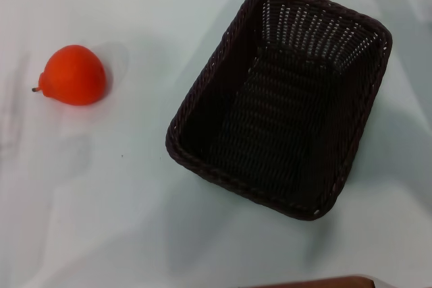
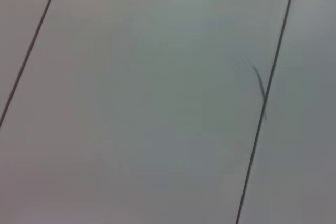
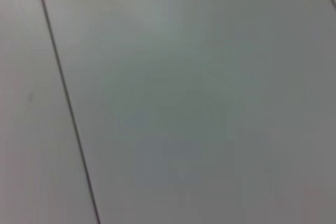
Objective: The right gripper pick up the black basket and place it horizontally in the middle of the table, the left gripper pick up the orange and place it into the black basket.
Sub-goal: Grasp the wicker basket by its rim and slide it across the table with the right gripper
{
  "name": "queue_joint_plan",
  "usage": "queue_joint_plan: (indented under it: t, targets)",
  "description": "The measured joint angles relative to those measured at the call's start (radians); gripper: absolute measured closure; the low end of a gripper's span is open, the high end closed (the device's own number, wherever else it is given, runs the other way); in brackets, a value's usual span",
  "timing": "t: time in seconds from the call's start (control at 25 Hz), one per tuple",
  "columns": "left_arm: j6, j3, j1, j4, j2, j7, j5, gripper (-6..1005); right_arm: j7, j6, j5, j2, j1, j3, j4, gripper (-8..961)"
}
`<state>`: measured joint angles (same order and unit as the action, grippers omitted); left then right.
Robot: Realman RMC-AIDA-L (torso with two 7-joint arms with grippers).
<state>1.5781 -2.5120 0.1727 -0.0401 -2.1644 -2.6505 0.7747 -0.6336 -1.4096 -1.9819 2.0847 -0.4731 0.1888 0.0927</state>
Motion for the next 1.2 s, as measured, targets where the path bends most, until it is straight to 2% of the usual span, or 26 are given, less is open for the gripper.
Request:
queue_joint_plan:
  t: [0.44,0.56,0.64,0.84,1.0,1.2]
  targets:
    - [-0.002,0.022,-0.001,-0.002,0.0,0.001,0.002,163,-0.034,0.017,0.001,-0.001,0.007,0.069,0.033,8]
    - [-0.004,0.022,-0.001,-0.003,0.0,0.001,0.002,165,-0.149,0.066,0.046,-0.004,0.011,0.147,0.126,7]
    - [-0.008,0.022,-0.001,-0.003,0.001,0.001,0.002,167,-0.33,0.126,0.168,-0.011,0.014,0.223,0.256,7]
    - [-0.03,0.022,0.003,-0.005,0.002,0.001,0.002,170,-0.912,0.164,0.566,-0.044,-0.009,0.363,0.62,7]
    - [-0.039,0.022,0.007,-0.006,0.002,0.001,0.002,173,-1.286,0.04,0.892,-0.083,-0.08,0.414,0.853,8]
    - [-0.039,0.022,0.007,-0.008,0.001,0.001,0.002,176,-1.507,-0.158,1.161,-0.145,-0.23,0.42,0.92,8]
